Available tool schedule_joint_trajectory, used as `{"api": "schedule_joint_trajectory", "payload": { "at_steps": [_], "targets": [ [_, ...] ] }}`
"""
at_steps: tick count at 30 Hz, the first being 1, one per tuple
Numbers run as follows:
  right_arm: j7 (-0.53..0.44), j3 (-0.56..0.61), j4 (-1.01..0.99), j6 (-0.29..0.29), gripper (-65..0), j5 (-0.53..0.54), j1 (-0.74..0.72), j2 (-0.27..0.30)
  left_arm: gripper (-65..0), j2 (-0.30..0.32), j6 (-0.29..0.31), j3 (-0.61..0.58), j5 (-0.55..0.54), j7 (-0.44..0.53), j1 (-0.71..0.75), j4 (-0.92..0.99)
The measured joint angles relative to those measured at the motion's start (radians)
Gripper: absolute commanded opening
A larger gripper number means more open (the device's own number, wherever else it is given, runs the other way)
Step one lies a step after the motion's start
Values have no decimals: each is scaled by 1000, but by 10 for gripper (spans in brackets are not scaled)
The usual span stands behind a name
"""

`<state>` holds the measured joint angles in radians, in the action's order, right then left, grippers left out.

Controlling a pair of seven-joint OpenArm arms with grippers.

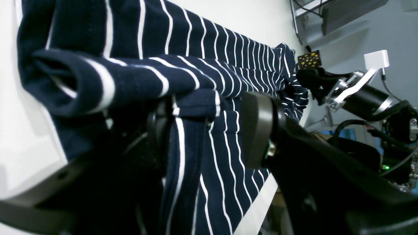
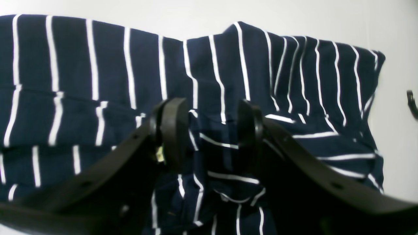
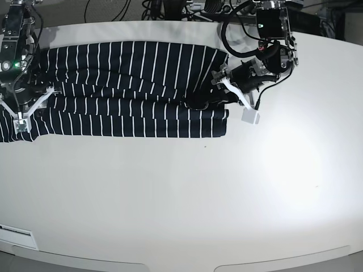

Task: Fold the T-shirt properly
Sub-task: 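Grasp the strip's end with the left gripper and drag it toward the right gripper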

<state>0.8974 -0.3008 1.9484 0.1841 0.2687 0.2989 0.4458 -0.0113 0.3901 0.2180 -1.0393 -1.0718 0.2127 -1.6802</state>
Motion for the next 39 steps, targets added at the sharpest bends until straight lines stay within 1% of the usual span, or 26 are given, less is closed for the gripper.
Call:
{"api": "schedule_joint_trajectory", "payload": {
  "at_steps": [4,10,12,14,18,20,22,23,24,25,28,30,34,36,39],
  "targets": [
    [0,0,0,0,-376,0,0,0,-321,2,-4,45,7,-25,0,-24],
    [0,0,0,0,-376,0,0,0,-321,80,-14,88,34,-28,0,-41],
    [0,0,0,1,-376,26,0,0,-321,101,-14,111,30,-29,4,-43],
    [0,0,0,1,-376,55,0,0,-321,111,-16,132,25,-29,6,-43],
    [0,0,0,0,-376,66,0,0,-321,127,-23,149,23,-31,9,-43],
    [0,0,0,0,-376,72,0,0,-321,124,-44,149,22,-27,12,-46],
    [0,0,0,0,-376,72,0,0,-321,119,-53,149,23,-27,12,-46],
    [1,0,0,0,-376,71,0,0,-321,119,-71,145,26,-24,12,-47],
    [0,0,0,0,-376,72,0,0,-321,119,-75,137,36,-19,11,-48],
    [0,0,0,0,-376,72,0,0,-321,119,-94,129,45,-14,11,-50],
    [0,0,0,0,-376,72,0,0,-321,118,-122,103,80,6,9,-54],
    [1,0,0,0,-376,72,0,0,-321,106,-143,93,101,24,8,-55],
    [0,0,0,0,-376,72,0,0,-325,77,-155,58,125,37,6,-58],
    [0,0,0,16,-376,72,0,0,-325,62,-155,27,132,43,11,-58],
    [0,0,0,19,-376,72,0,0,-325,35,-154,-10,149,45,17,-59]
  ]
}}
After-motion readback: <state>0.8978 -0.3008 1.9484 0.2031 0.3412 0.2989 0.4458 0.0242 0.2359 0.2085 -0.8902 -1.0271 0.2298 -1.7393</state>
